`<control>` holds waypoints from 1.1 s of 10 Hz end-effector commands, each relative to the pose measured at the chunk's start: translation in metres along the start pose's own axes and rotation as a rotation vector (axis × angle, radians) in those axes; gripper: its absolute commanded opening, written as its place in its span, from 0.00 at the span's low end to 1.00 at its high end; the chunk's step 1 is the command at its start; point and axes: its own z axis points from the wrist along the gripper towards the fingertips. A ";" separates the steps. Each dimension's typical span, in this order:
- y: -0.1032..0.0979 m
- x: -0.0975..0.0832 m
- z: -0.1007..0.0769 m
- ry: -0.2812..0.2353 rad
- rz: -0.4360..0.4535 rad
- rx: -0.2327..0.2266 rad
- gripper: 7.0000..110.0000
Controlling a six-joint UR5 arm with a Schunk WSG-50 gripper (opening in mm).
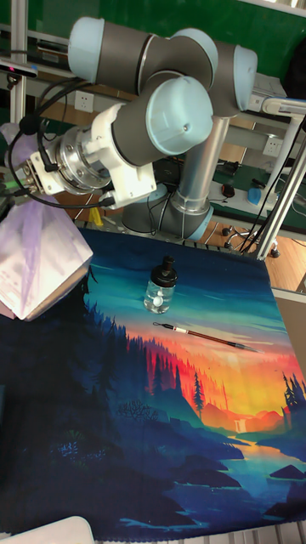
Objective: Pick up a bag of things
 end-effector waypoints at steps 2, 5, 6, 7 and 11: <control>-0.004 -0.002 0.000 -0.003 0.014 0.015 0.00; -0.001 -0.011 0.001 -0.040 -0.047 0.002 0.00; -0.005 -0.004 0.001 -0.011 -0.035 0.018 0.00; -0.014 0.004 0.001 0.017 -0.009 0.051 0.00; -0.032 0.010 -0.001 0.041 0.020 0.125 0.00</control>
